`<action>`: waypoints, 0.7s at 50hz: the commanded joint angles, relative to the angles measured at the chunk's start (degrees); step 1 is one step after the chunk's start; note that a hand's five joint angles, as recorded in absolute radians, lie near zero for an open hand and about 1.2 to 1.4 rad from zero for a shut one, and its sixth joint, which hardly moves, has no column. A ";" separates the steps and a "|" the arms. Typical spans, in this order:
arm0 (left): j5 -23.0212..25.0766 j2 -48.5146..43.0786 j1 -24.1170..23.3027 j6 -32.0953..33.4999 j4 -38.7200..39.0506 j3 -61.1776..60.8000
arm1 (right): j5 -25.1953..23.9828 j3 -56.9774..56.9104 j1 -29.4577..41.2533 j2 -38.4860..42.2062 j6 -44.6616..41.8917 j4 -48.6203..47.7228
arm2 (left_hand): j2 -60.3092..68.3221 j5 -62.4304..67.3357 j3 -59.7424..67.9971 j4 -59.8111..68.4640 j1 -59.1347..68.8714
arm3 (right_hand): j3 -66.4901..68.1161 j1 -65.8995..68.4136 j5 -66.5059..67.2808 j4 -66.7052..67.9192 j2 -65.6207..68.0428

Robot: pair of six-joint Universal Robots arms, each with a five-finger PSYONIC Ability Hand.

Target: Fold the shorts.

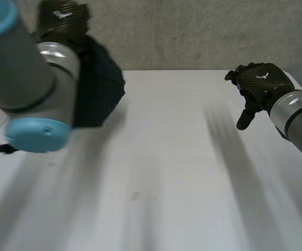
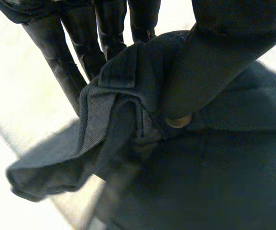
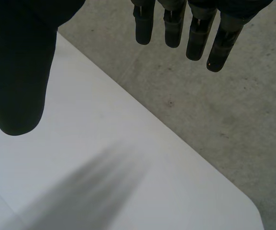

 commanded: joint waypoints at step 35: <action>2.77 -5.61 -15.51 8.66 -1.44 -9.28 | -8.61 -1.75 -5.96 0.67 -10.86 9.85 | -57.52 -53.30 -57.92 -57.58 -50.17 | -1.04 0.66 -2.61 -3.28 -2.28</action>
